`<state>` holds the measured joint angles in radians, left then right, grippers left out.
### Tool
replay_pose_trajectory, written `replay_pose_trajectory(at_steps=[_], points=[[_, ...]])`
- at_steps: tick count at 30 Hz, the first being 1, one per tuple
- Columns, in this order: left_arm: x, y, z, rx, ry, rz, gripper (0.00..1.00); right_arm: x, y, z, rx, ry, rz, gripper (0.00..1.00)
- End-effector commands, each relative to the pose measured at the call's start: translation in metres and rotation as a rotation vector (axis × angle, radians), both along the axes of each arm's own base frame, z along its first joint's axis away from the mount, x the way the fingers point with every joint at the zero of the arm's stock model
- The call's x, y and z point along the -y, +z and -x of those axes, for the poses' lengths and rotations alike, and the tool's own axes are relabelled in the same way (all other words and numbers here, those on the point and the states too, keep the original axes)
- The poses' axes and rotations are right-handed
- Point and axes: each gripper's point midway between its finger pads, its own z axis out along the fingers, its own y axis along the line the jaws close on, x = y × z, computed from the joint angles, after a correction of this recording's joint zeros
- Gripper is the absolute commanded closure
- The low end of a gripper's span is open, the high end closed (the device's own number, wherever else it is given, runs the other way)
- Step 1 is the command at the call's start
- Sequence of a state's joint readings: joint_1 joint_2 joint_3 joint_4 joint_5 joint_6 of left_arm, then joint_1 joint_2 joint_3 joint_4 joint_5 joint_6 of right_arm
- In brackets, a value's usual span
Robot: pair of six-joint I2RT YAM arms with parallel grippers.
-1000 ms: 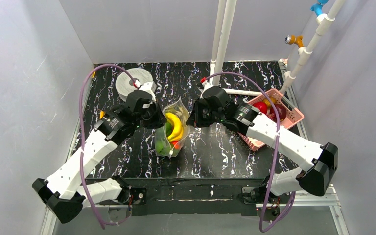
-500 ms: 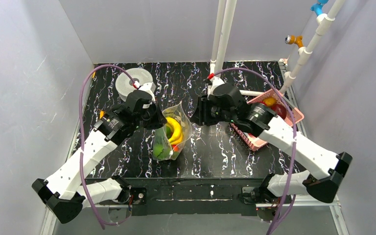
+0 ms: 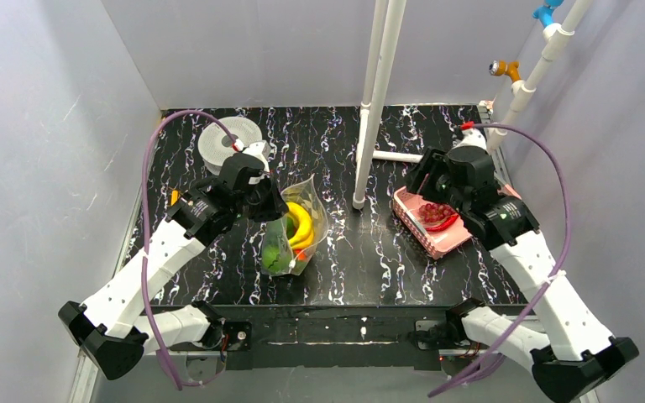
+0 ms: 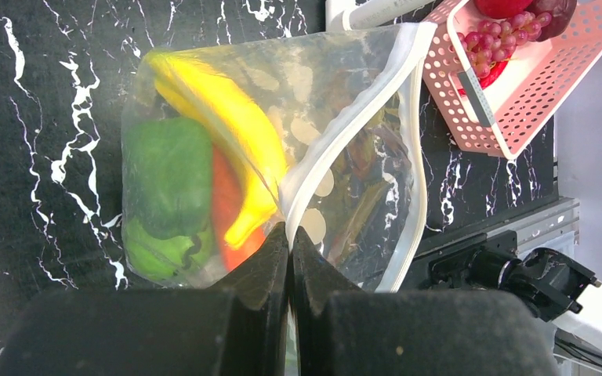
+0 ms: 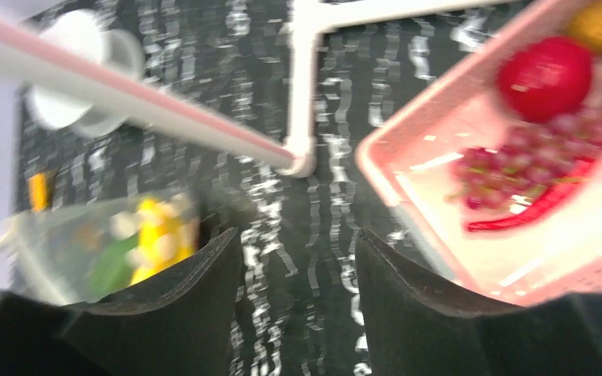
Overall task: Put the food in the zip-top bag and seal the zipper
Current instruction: Pick up the fake fruit from the bin.
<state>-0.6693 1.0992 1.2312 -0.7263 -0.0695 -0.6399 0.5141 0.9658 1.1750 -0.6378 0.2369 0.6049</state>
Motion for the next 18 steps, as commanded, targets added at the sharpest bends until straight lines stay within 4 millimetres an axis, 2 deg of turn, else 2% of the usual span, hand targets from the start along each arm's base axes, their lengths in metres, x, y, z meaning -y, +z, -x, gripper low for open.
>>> replay_pose_trajectory(at_steps=[1, 7, 14, 18], points=[[0.000, 0.014, 0.001, 0.021, -0.003, 0.024, 1.00, 0.049, -0.031, -0.022, -0.044, -0.212, 0.042, 0.36], [0.001, 0.017, 0.003, 0.017, -0.014, 0.024, 1.00, 0.086, -0.079, -0.049, -0.195, -0.372, 0.084, 0.23], [0.000, 0.018, 0.005, 0.015, -0.019, 0.028, 1.00, 0.114, -0.122, -0.090, -0.348, -0.472, 0.066, 0.23], [-0.001, 0.020, 0.005, 0.020, -0.017, 0.030, 1.00, 0.129, -0.138, -0.116, -0.378, -0.422, 0.180, 0.21]])
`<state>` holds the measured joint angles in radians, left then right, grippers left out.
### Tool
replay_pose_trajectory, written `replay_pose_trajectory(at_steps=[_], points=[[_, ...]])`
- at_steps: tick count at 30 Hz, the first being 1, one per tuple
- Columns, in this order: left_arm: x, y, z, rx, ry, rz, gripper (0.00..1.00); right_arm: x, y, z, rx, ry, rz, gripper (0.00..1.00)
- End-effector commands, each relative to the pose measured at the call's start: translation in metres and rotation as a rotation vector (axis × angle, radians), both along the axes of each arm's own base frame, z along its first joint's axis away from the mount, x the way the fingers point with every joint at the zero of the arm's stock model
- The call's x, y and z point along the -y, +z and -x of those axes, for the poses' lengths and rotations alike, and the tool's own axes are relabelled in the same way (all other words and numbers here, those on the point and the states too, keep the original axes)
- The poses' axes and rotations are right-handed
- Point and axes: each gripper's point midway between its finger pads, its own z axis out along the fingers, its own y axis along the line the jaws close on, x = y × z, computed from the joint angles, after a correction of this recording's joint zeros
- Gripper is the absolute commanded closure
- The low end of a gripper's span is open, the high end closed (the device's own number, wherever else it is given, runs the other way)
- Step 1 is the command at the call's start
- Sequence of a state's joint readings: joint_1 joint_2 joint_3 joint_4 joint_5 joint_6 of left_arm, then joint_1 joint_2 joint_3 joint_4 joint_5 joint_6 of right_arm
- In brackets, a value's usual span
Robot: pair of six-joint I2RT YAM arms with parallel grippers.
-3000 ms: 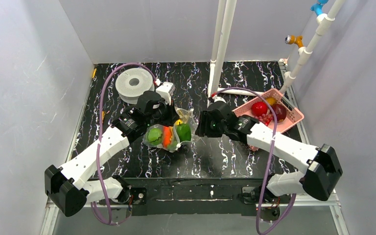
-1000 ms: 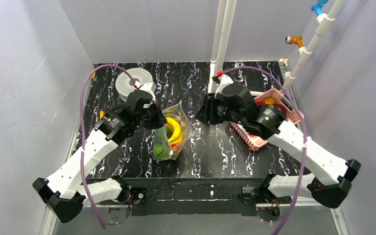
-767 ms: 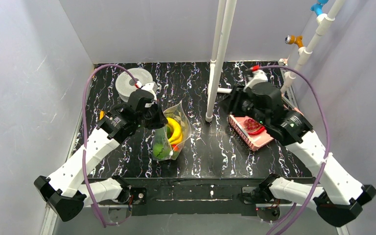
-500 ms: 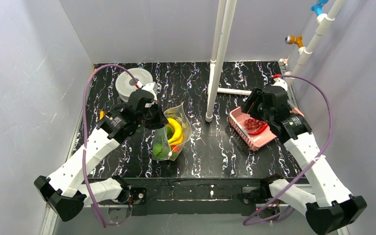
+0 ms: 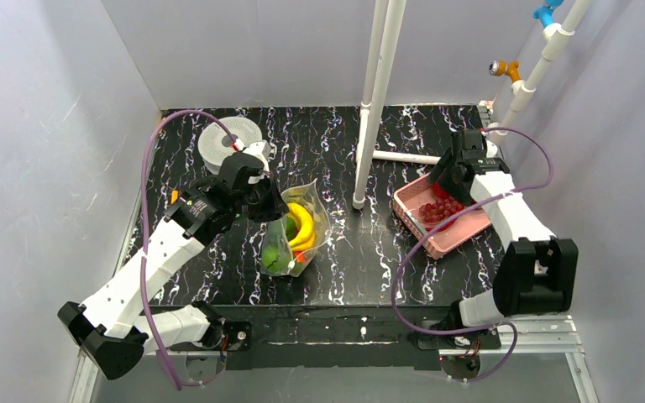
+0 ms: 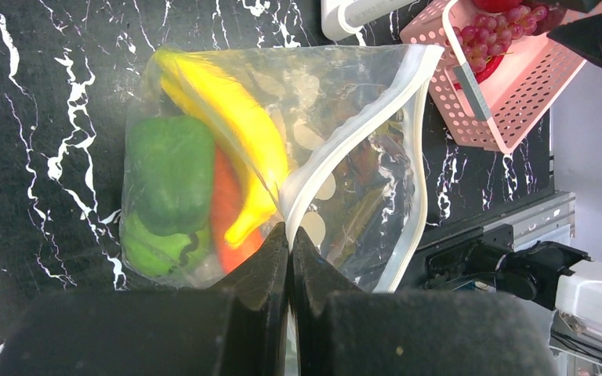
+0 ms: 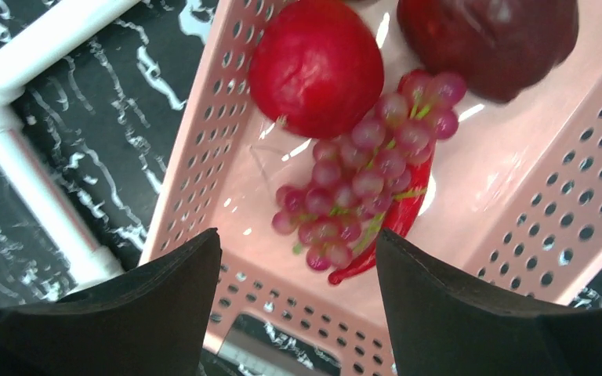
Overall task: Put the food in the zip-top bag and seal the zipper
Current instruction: Pick up the fake fruit from the bin.
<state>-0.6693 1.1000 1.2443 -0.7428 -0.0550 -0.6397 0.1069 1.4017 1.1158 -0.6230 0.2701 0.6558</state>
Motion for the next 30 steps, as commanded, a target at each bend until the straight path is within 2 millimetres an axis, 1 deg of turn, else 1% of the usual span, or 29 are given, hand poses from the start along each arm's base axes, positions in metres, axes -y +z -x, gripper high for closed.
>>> replay_pose_trajectory(at_steps=[1, 2, 5, 9, 12, 14, 19, 25, 30], points=[[-0.002, 0.018, 0.003, 0.028, -0.006, 0.025, 1.00, 0.017, 0.011, -0.046, 0.031, 0.069, 0.094, 0.21], [-0.001, 0.018, 0.003, 0.027, -0.007, 0.026, 1.00, 0.023, 0.004, -0.049, -0.016, 0.080, 0.137, 0.21], [0.000, 0.019, 0.003, 0.022, -0.013, 0.027, 1.00, 0.034, -0.008, -0.059, -0.097, 0.124, 0.221, 0.19], [0.002, 0.018, 0.004, 0.012, -0.021, 0.030, 1.00, 0.032, -0.021, -0.070, -0.124, 0.214, 0.243, 0.16], [0.004, 0.018, 0.004, 0.006, -0.029, 0.032, 1.00, 0.033, -0.023, -0.072, -0.134, 0.229, 0.255, 0.09], [0.004, 0.018, 0.005, 0.003, -0.030, 0.032, 1.00, 0.035, -0.023, -0.073, -0.128, 0.233, 0.265, 0.06], [0.002, 0.018, 0.006, 0.001, -0.024, 0.032, 1.00, 0.042, -0.032, -0.077, -0.142, 0.256, 0.273, 0.06], [0.001, 0.017, 0.007, -0.005, -0.023, 0.026, 1.00, 0.046, -0.038, -0.087, -0.140, 0.317, 0.299, 0.07], [0.002, 0.017, 0.007, -0.011, -0.021, 0.025, 1.00, 0.041, -0.045, -0.094, -0.139, 0.363, 0.282, 0.08]])
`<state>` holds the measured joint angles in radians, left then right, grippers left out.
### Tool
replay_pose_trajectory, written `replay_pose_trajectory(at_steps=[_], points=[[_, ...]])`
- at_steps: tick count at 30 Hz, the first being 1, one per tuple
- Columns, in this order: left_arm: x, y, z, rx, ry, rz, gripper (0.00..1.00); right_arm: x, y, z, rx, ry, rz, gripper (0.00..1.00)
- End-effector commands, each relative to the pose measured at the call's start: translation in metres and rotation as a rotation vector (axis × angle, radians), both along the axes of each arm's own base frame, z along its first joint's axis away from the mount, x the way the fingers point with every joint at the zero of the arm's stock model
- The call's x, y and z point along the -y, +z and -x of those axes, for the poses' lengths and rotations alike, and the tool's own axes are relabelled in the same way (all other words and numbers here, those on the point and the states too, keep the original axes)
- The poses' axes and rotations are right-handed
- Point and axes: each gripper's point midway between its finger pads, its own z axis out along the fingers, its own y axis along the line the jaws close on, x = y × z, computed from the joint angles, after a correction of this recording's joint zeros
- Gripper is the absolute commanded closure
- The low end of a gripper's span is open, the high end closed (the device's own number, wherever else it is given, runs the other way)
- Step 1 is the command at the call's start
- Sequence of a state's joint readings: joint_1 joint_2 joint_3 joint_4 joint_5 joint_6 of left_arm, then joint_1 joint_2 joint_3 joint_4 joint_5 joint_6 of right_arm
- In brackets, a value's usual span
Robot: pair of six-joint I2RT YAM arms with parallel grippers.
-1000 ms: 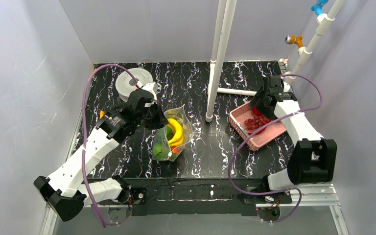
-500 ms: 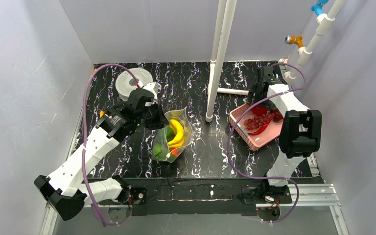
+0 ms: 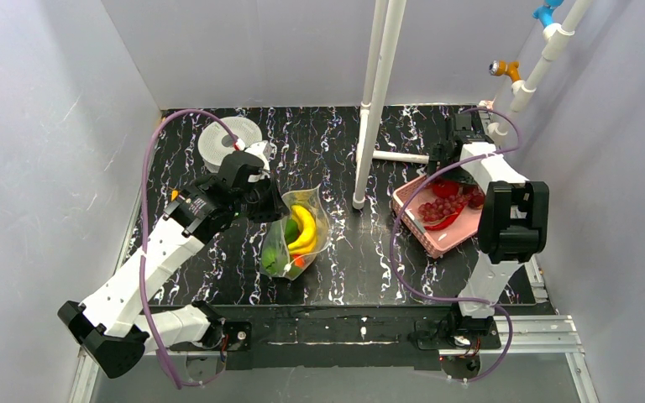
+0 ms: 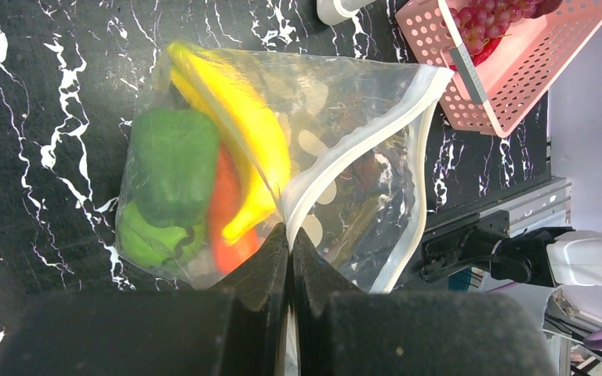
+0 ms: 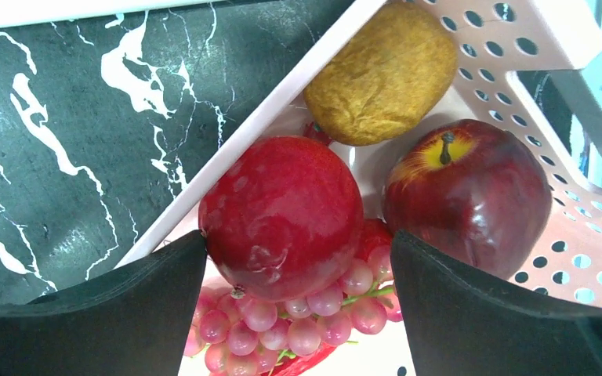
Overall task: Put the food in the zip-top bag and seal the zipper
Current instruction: Pick up the fake fruit from the bin.
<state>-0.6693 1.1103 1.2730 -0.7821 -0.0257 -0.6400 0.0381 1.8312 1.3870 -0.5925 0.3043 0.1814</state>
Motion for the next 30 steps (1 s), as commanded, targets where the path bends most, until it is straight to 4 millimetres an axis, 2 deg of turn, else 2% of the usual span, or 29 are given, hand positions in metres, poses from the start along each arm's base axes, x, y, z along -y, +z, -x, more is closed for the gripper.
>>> replay_pose_trajectory(at_steps=[1, 4, 8, 13, 17, 21, 30], points=[[0.000, 0.015, 0.001, 0.018, 0.001, 0.024, 1.00, -0.004, 0.010, -0.025, 0.056, 0.058, -0.017, 0.09], [0.000, 0.015, 0.000, 0.017, 0.004, 0.026, 1.00, -0.005, 0.003, -0.025, 0.034, 0.059, -0.023, 0.15], [0.001, 0.015, 0.001, 0.011, 0.007, 0.027, 1.00, -0.009, 0.004, -0.024, 0.041, 0.065, -0.042, 0.30], [0.001, 0.013, 0.001, 0.004, 0.009, 0.029, 1.00, -0.013, 0.022, -0.016, 0.075, 0.058, -0.069, 0.54], [0.004, 0.012, 0.000, -0.004, 0.005, 0.034, 1.00, -0.019, 0.043, -0.004, 0.125, 0.061, -0.098, 0.68], [0.005, 0.010, 0.000, -0.009, 0.002, 0.037, 1.00, -0.027, 0.061, 0.013, 0.164, 0.059, -0.135, 0.76], [0.007, 0.006, -0.002, -0.014, 0.002, 0.035, 1.00, -0.084, 0.076, 0.066, 0.220, 0.179, -0.283, 0.84]])
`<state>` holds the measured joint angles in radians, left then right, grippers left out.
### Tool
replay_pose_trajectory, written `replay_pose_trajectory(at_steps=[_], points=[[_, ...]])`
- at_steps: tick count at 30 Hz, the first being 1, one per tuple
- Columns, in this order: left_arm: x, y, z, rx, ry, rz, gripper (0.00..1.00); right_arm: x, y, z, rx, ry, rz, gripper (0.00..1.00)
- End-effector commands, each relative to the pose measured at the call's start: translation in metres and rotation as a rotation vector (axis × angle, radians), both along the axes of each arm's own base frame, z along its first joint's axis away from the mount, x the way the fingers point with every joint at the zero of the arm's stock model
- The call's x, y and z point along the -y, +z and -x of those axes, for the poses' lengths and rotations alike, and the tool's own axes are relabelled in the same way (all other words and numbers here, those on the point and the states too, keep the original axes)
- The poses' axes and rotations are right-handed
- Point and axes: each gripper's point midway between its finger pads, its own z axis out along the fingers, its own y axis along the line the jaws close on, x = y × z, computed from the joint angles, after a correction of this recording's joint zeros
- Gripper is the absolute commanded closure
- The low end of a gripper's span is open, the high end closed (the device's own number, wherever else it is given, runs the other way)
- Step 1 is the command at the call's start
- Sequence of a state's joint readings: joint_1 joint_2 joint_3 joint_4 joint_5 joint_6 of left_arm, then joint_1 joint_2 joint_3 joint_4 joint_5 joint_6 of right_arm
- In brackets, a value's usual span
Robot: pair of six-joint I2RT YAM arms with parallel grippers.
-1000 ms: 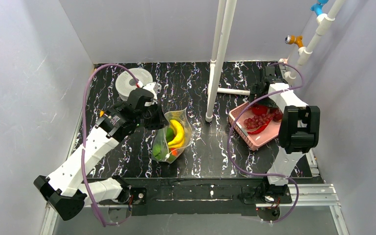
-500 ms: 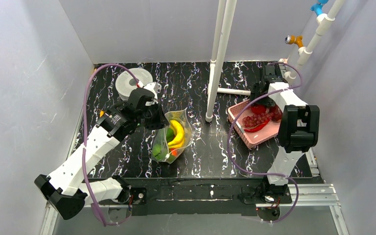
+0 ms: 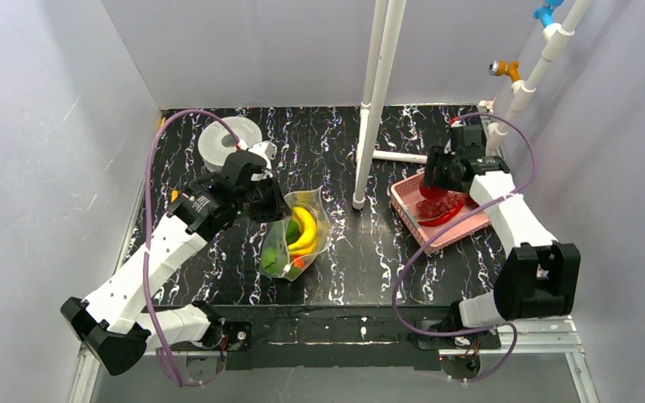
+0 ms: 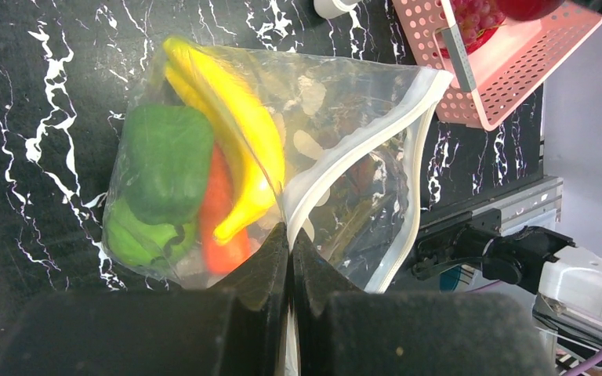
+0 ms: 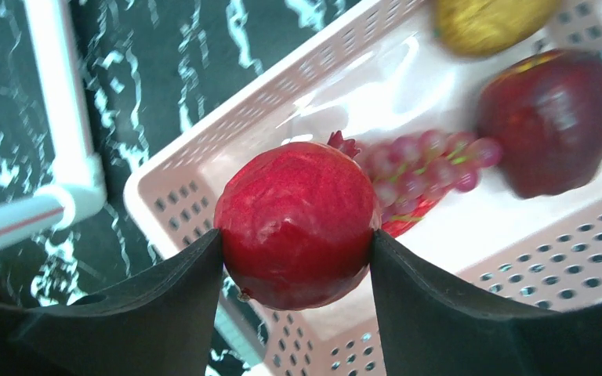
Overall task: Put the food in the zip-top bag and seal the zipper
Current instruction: Pick up the fake fruit from the bin, then place the fake fruit in the zipper food storage bag.
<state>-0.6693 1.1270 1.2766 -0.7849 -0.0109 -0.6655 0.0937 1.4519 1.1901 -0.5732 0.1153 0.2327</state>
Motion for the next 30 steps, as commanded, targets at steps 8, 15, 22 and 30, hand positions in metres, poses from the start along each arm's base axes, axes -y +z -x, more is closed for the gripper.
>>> replay_pose_trajectory(at_steps=[8, 15, 22, 30], points=[[0.007, 0.008, -0.004, 0.013, -0.019, 0.026, 1.00, -0.107, 0.027, 0.078, 0.066, 0.278, -0.255, 0.90], [0.014, 0.009, -0.004, 0.003, -0.042, 0.047, 1.00, -0.191, 0.095, 0.131, 0.247, 0.593, -0.525, 0.91], [0.015, 0.007, -0.003, -0.008, -0.039, 0.049, 1.00, -0.243, 0.169, 0.170, 0.392, 0.857, -0.607, 0.91], [0.016, 0.009, -0.002, -0.008, -0.038, 0.063, 1.00, -0.285, 0.187, 0.187, 0.395, 1.013, -0.592, 0.91]])
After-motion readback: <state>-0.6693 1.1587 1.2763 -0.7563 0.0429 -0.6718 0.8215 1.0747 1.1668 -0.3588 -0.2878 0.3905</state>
